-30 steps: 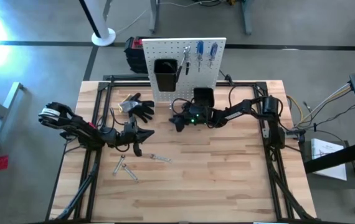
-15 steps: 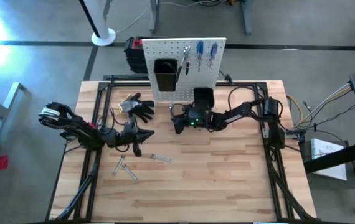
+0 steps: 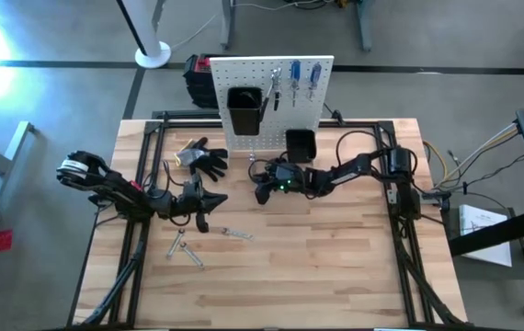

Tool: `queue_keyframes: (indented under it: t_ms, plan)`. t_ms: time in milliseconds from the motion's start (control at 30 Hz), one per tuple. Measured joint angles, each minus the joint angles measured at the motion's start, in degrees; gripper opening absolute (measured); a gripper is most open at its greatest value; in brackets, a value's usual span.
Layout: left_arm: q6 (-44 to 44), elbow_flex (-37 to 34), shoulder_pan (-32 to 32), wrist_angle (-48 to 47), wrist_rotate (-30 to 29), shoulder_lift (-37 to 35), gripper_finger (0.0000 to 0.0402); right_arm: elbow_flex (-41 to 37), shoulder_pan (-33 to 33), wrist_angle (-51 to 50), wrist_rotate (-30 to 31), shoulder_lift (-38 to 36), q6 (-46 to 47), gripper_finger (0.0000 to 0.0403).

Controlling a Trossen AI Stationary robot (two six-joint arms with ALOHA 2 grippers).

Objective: Hang tools onto peg board
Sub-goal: Hang the wrench on the peg board

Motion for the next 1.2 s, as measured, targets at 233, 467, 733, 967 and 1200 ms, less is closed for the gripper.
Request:
queue_keyframes:
  t_ms: [233,467,733,967,1200]
  plan:
    - [0.0,0.0,0.0,-0.7,0.0,0.0,0.0000,3.7,-1.9,-2.4,0.3,0.0,-4.3,0.0002]
    - [0.0,0.0,0.0,-1.6,0.0,0.0,0.0000,5.5,-3.4,-6.5,2.0,0.0,-7.3,0.0001]
    - [-0.2,0.0,0.0,-2.0,0.0,0.0,0.0000,5.8,-4.3,-6.4,3.1,0.1,-9.9,0.0000]
    - [-0.1,0.0,0.0,-2.1,0.0,0.0,0.0000,5.8,-6.3,-5.9,3.3,0.1,-10.1,0.0000]
    - [-0.2,0.0,0.0,-2.1,0.0,0.0,0.0000,5.8,-5.6,-5.9,1.4,0.1,-9.9,0.0000]
